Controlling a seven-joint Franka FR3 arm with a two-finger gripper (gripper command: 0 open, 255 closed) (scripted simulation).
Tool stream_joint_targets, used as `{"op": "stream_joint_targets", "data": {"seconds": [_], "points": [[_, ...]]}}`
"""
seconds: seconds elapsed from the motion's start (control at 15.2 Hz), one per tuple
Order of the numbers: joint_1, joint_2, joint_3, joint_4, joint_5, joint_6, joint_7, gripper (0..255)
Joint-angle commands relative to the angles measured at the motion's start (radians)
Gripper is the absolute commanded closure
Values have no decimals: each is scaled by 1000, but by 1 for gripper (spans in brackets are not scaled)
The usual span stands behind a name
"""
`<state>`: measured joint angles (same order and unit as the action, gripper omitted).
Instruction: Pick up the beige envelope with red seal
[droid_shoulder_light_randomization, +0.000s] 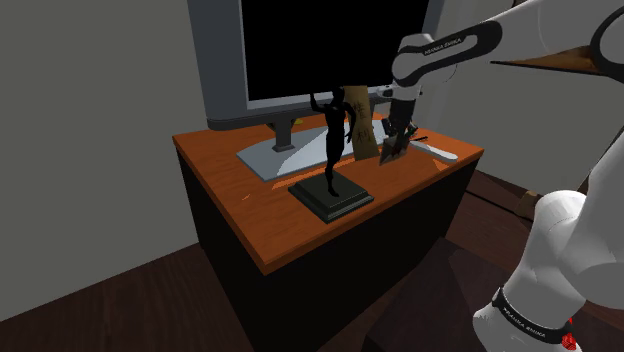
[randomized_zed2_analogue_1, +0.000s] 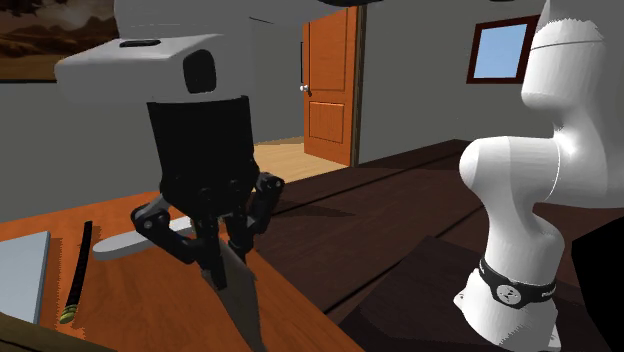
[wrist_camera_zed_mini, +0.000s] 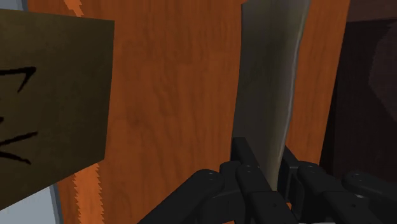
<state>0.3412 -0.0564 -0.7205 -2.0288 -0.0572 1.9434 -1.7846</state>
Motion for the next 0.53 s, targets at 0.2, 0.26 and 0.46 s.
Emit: {"op": "stream_joint_targets", "data": {"seconds": [0.2,0.26,0.46], "points": [[2,-20,6,53,-12,-69,9,255],[3,-23,7,64,-13,-82,10,255],[3,-26,8,77,-15,-97,11,255]]}}
